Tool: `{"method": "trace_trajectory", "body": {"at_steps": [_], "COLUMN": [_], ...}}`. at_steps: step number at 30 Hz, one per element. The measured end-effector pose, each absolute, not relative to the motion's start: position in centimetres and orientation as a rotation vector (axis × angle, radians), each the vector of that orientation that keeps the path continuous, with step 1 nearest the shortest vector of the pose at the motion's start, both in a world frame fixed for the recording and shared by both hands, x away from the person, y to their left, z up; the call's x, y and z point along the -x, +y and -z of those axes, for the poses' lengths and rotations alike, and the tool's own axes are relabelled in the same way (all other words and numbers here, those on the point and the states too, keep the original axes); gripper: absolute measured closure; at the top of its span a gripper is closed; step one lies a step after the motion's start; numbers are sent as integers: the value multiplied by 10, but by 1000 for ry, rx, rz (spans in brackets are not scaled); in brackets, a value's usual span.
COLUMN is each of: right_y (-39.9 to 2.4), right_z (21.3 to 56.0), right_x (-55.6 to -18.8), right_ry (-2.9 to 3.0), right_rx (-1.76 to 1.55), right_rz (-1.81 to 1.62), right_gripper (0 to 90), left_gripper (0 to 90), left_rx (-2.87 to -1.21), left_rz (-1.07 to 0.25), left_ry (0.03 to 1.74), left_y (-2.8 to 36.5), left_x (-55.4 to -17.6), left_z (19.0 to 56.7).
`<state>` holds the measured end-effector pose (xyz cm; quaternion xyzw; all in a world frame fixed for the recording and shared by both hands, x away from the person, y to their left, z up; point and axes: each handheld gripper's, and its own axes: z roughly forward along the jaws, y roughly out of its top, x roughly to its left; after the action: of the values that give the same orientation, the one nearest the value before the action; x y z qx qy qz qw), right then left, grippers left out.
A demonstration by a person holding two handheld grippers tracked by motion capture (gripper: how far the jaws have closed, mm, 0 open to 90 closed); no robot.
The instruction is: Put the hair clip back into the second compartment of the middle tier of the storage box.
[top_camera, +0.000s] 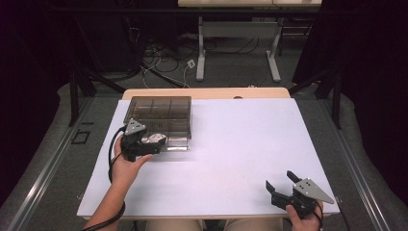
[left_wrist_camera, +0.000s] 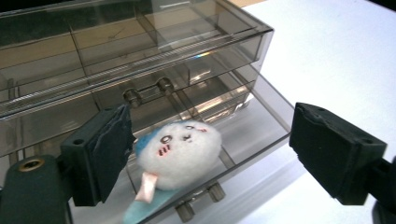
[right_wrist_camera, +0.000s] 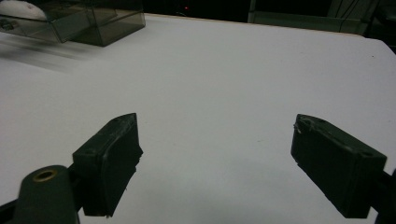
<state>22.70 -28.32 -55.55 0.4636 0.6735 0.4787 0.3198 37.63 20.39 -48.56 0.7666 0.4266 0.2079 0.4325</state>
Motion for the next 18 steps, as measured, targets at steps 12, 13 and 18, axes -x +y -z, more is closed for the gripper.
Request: {"method": "trace_trajectory", "body": {"at_steps": [12, 13, 18], "right_y": [-283, -283, -283], "right_z": [555, 555, 555], "right_x": [-227, -226, -227], "right_ry": [1762, 1764, 1762], "right_rx": [-1216, -1216, -1216], "right_rz": [-1258, -1262, -1265], "right_gripper": [149, 149, 149], "left_gripper": [48, 43, 16], "left_rx": [-1880, -1874, -1850], "left_rz": [-520, -517, -512], "left_ry": [990, 986, 973], "left_y": [199, 199, 202], "left_x": [-352, -350, -339], "left_z": [477, 477, 477]}}
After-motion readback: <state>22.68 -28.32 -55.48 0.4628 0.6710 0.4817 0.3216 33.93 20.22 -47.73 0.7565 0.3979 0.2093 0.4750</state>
